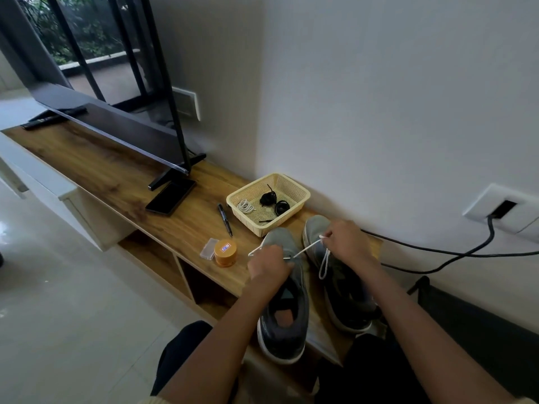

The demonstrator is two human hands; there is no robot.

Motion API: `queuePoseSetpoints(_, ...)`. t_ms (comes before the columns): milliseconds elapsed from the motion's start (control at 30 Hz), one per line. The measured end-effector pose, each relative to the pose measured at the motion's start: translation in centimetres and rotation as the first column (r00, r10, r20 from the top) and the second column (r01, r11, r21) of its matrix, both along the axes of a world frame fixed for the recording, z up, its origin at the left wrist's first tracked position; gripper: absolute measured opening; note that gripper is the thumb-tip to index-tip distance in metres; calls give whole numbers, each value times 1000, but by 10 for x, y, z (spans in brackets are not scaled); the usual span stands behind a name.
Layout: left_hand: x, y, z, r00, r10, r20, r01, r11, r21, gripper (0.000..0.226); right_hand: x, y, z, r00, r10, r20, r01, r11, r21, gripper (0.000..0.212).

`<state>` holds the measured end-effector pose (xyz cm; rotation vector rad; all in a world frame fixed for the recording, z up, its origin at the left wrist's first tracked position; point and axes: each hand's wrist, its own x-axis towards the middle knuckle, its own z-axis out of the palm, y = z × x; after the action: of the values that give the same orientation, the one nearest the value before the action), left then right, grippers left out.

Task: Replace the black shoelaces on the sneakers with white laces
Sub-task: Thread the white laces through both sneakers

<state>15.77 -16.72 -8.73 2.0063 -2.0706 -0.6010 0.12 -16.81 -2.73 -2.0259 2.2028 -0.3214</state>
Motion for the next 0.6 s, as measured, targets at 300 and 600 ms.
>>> queuePoseSetpoints(300,82,37,96,990,129,-65,-135,985,-107,14,-4,43,70,834,70,547,13,989,-146,22)
queuePoseSetpoints(600,112,70,182,995,98,22,-89,961,-260,14,7,97,139,339,254,906,37,959,-282,18)
